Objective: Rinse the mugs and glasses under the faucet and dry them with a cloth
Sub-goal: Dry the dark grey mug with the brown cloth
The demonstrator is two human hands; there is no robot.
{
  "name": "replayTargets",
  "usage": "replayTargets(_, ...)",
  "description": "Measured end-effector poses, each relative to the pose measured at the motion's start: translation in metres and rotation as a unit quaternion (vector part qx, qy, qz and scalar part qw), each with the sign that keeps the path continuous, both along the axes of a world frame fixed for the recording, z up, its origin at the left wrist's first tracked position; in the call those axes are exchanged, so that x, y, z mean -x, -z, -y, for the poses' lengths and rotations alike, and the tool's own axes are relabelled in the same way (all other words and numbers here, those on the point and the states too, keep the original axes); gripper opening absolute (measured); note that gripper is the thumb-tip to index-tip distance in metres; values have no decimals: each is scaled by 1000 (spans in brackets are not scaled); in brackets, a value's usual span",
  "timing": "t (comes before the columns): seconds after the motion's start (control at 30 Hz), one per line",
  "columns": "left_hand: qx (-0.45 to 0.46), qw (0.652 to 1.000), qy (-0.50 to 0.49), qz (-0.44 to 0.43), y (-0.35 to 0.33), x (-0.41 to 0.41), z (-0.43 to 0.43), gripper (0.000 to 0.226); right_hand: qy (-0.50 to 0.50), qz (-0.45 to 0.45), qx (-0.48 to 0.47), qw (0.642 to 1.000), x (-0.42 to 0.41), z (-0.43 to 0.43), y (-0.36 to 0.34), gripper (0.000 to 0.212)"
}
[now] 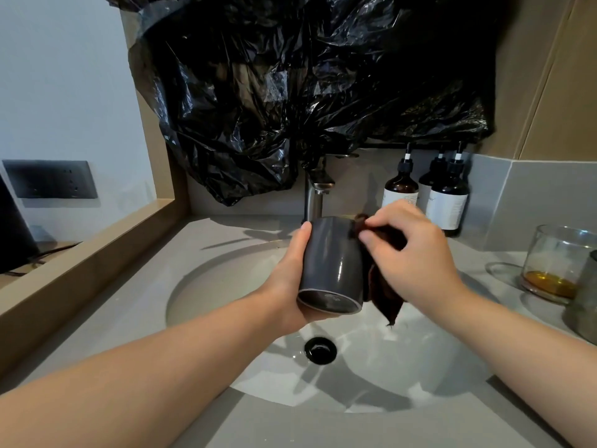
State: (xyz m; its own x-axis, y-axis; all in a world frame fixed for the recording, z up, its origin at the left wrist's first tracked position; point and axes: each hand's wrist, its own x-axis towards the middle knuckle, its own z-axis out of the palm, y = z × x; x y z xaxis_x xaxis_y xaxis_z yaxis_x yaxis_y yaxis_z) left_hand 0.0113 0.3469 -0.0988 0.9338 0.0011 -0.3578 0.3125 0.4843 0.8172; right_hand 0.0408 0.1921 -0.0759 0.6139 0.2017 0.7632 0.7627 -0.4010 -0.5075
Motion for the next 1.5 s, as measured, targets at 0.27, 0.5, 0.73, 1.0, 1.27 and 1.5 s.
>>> replayTargets(0.27,-10,1000,15,16,0,1,5,62,-38,-417,-172,892,-30,34,-20,17)
replayTargets(0.5,-10,999,45,2,-1,3,0,68,-154,-368,78,914,-15,32,-23,17)
replayTargets(0.73,-54,995,89,-9,-1,4,-3,70,-184,-440,20,879,-17,31,-21,30)
replayTargets(1.0,-187,979,68,38,2,3,9,58,-104,-447,56,887,-17,22,-19,19)
replayTargets(1.27,-171,984,24,51,5,0,7,57,-99,-362,35,926,-9,17,-17,7)
replayTargets(1.5,-139,988,14,60,8,-1,7,55,3,-41,66,997,5,6,-14,10)
